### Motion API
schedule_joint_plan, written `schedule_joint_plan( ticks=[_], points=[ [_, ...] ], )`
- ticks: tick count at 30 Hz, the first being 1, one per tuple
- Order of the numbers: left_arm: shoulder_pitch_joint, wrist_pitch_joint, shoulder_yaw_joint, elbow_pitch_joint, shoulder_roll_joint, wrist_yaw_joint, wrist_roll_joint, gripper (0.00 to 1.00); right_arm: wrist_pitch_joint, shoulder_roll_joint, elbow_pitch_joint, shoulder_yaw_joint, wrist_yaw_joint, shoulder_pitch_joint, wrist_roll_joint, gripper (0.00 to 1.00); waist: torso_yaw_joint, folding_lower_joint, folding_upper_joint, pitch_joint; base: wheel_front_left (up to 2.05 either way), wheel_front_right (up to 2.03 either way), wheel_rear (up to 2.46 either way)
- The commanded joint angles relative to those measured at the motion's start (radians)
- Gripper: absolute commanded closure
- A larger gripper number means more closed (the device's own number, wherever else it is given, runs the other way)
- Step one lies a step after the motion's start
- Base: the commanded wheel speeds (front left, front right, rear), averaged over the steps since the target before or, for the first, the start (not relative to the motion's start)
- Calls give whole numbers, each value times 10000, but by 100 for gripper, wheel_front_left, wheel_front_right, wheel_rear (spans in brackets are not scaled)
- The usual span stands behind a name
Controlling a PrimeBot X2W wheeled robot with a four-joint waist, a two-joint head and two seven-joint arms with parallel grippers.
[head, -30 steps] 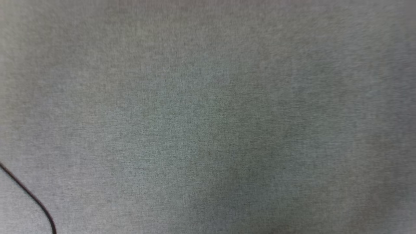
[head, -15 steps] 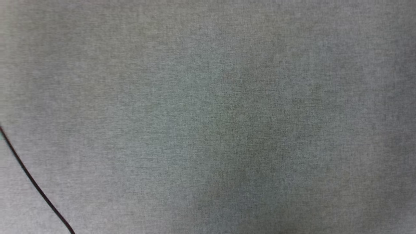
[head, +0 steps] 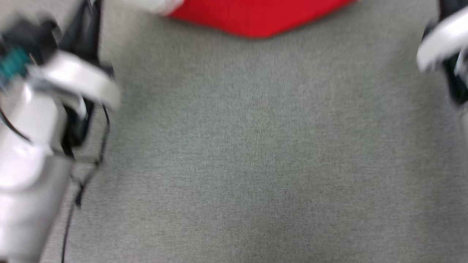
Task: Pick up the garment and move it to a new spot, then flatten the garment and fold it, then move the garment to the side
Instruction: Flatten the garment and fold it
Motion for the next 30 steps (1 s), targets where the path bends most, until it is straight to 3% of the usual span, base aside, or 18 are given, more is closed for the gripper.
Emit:
schedule_joint_plan(
  ticks=[1,8,12,20,30],
  points=[
    [343,-67,29,-99,-25,35,-37,100,13,-93,-129,120,-7,399,156,100,37,1,0,-543,0,0,0],
    [2906,246,-597,-550,349,77,-16,100,271,-1255,-1742,790,-9,3519,1866,100,246,1,0,-1622,0,0,0],
    [4091,579,-768,-878,635,114,-280,100,433,-1893,-2549,989,-7,5112,2150,100,235,1,0,-2094,0,0,0],
    [6131,836,-721,-1389,1131,490,-824,100,872,-2141,-3341,586,-9,7340,2563,100,149,1,0,-3000,0,0,0],
    [8336,1192,-332,-2309,1905,946,-1744,100,2569,-2806,-4778,418,-10,9470,3430,100,92,1,0,-3851,0,0,0]
  ],
)
